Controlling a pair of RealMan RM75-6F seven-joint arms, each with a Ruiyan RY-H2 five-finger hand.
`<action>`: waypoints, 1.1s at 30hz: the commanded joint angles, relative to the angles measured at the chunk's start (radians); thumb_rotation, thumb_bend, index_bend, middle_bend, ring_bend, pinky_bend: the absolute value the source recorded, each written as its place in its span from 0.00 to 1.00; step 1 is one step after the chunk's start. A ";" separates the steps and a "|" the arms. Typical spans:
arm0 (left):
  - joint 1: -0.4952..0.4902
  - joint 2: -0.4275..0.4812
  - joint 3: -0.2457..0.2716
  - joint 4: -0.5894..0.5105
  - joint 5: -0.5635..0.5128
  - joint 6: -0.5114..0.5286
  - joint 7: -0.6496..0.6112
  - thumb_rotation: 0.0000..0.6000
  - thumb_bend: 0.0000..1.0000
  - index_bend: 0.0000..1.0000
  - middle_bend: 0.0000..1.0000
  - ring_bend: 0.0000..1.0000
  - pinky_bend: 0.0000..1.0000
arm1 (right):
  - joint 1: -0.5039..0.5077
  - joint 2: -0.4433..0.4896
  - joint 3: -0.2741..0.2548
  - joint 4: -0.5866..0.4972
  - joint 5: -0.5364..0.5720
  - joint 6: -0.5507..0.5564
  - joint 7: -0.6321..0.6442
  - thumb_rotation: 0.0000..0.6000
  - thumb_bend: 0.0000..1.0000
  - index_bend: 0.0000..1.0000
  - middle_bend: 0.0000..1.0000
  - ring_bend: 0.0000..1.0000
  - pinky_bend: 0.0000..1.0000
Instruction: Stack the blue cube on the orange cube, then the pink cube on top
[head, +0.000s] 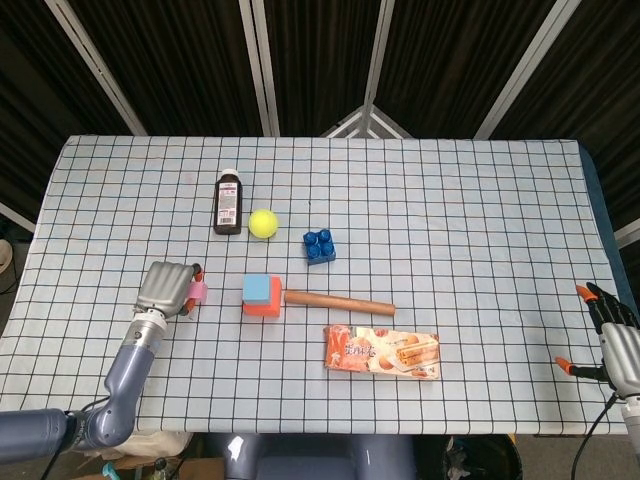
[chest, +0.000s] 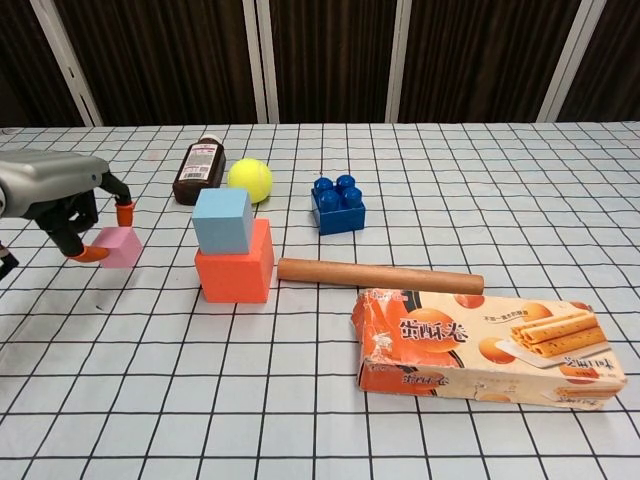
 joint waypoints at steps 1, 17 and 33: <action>-0.035 0.062 -0.049 -0.116 -0.056 0.046 0.066 1.00 0.36 0.42 0.89 0.85 0.90 | -0.001 0.001 -0.001 0.000 -0.002 0.002 0.002 1.00 0.13 0.00 0.01 0.03 0.10; -0.333 0.103 -0.305 -0.403 -0.568 0.294 0.364 1.00 0.37 0.42 0.89 0.85 0.90 | -0.012 0.009 -0.003 0.008 -0.021 0.023 0.044 1.00 0.13 0.00 0.01 0.03 0.10; -0.535 -0.082 -0.404 -0.335 -0.817 0.579 0.442 1.00 0.37 0.45 0.91 0.87 0.92 | -0.015 0.012 -0.006 0.027 -0.037 0.028 0.090 1.00 0.13 0.00 0.01 0.03 0.10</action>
